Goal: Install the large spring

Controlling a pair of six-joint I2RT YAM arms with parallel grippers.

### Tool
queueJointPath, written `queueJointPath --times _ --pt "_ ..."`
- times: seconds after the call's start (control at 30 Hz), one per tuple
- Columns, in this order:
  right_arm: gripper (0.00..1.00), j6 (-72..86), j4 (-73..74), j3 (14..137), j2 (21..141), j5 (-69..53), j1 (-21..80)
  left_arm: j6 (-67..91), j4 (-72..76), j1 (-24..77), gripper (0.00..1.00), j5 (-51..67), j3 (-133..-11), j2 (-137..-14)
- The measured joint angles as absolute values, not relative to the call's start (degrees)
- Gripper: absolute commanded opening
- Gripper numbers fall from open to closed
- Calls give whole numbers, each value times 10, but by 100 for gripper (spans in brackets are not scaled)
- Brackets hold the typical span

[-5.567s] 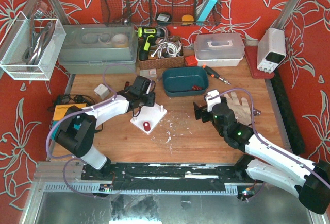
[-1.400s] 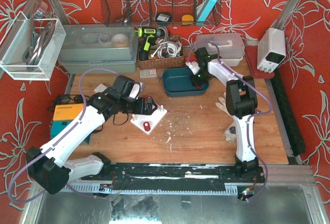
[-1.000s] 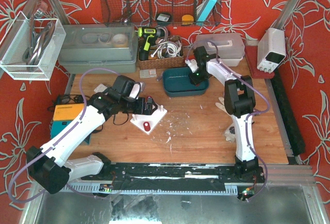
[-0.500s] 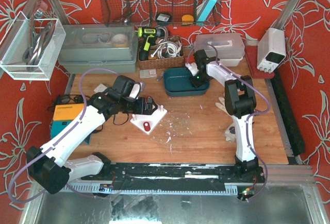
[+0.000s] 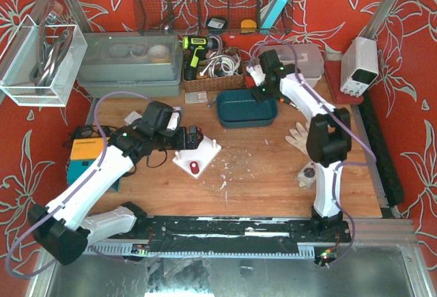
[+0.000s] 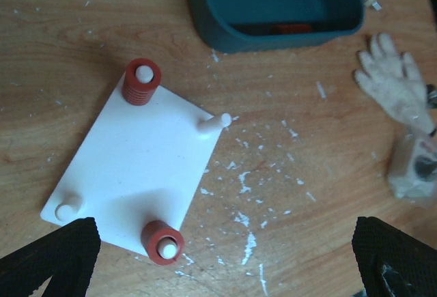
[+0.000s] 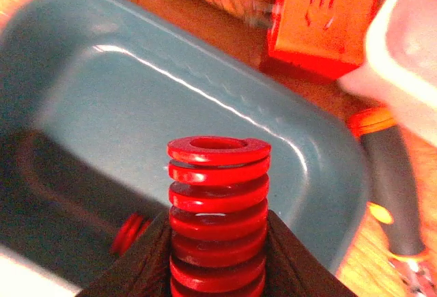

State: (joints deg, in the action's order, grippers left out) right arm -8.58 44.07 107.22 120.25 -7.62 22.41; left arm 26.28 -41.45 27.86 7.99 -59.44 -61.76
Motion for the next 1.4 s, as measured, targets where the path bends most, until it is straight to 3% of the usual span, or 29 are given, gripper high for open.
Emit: queueJointPath --times 0.13,0.33,0.53,0.7,0.9,1.03,1.27,1.4 --pt "0 -69 420 1001 1064 -80 246 289 -401 279 100 98 -587 -571" --pt "0 -56 378 821 828 -90 289 346 -328 279 79 169 -534 -531" --pt "0 -31 329 651 657 -111 320 374 -274 279 73 220 -523 -543" --pt "0 -11 301 563 568 -129 368 396 -232 279 58 253 -528 -572" --pt "0 -11 271 524 526 -142 401 417 -189 293 53 304 -574 -647" --pt "0 -22 250 524 534 -146 408 423 -174 307 65 333 -605 -671" --pt "0 -35 221 525 575 -156 426 439 -144 326 67 363 -622 -703" --pt "0 -36 204 526 586 -164 436 450 -127 337 63 381 -622 -725"
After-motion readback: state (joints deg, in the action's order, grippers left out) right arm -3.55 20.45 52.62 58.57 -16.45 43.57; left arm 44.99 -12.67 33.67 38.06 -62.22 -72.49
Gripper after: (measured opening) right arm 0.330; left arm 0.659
